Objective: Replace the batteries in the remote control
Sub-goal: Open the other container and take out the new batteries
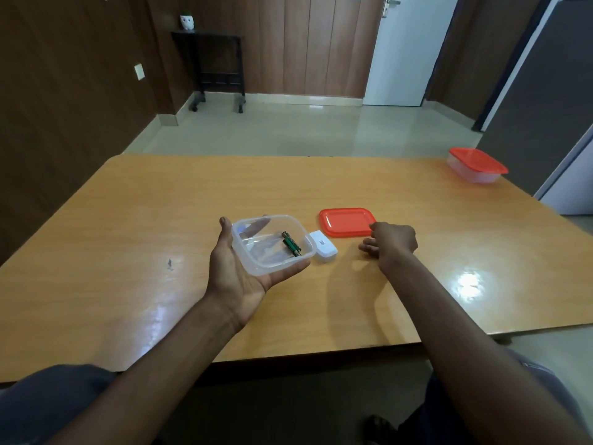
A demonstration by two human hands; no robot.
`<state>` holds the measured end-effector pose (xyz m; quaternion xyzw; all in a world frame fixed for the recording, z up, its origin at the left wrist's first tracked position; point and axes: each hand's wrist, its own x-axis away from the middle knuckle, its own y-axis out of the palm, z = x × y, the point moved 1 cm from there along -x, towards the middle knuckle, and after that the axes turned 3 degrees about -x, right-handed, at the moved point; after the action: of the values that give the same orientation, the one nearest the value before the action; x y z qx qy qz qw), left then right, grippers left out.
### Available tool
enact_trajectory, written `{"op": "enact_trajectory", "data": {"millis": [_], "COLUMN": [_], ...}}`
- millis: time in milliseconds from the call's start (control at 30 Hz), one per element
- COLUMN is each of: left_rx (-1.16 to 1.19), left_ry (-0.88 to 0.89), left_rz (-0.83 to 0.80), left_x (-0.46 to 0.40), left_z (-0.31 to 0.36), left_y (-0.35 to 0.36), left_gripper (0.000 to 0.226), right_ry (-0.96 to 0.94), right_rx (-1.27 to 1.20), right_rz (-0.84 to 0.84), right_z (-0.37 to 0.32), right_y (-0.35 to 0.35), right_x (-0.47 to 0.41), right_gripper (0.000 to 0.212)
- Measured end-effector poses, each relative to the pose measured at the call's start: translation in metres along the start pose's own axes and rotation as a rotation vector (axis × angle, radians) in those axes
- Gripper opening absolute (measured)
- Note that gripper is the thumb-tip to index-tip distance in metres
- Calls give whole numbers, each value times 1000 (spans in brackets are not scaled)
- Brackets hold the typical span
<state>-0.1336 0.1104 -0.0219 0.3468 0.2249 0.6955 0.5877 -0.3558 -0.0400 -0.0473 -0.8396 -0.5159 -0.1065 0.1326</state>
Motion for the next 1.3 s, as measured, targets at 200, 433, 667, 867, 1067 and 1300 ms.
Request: {"op": "enact_trajectory", "data": {"millis": [200,433,667,867,1067,1300], "left_rx": [2,-65,-548,-654,-451,-371], "left_ry": [-25,-76,-267,-349,-337,-353], "left_rz": [-39,-97,-201,-308,-309,-317], "left_x": [-1,-2,8,6,2,-2], "left_z": [-1,-9,-43,-74,-82,-81], "left_y": [0,1,14,25,22,19], "left_gripper": [68,58,33,39,42,69], "right_ry": [-316,-525,-819,-848,-835,-561], "right_rx": [139,452,832,913,907,1056], "right_rz": [-454,-767,-561,-511,-482,-423], "right_z": [-13,-29,-36,-30,-29,-25], "right_y": [17,6,-34,-48,-43,-56], "right_x": [58,78,45,27,24,16], "right_gripper": [18,18,19,29,31,28]}}
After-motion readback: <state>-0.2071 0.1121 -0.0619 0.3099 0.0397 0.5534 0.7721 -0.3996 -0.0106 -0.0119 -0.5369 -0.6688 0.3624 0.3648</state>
